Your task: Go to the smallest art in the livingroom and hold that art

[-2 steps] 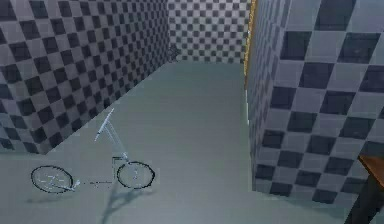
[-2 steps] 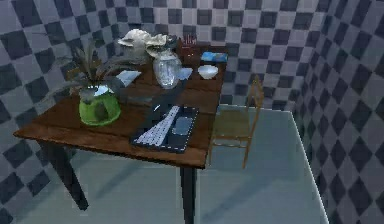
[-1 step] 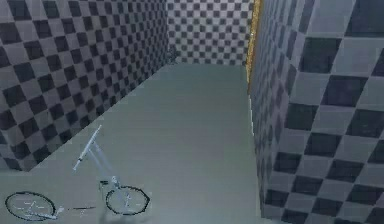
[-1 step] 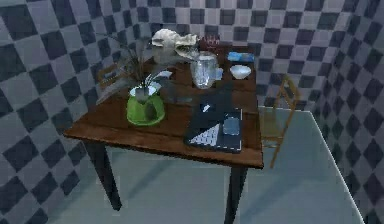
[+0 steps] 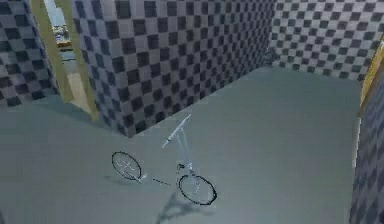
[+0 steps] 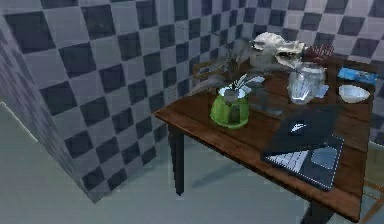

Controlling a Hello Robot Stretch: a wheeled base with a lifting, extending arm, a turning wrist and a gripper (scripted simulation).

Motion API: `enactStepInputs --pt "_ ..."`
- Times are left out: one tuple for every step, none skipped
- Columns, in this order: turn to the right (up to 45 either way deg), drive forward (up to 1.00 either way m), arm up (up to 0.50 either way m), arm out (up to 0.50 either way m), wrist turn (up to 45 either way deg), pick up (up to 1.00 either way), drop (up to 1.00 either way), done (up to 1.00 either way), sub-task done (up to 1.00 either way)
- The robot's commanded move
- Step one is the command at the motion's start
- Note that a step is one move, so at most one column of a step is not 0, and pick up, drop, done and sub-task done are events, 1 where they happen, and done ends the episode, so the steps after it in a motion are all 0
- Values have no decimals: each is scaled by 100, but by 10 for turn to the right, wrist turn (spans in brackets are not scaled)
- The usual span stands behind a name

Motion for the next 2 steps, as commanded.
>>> enactStepInputs --pt "0 30 0 0 0 0 0 0 0" --pt "-450 0 0 0 0 0 0 0 0"
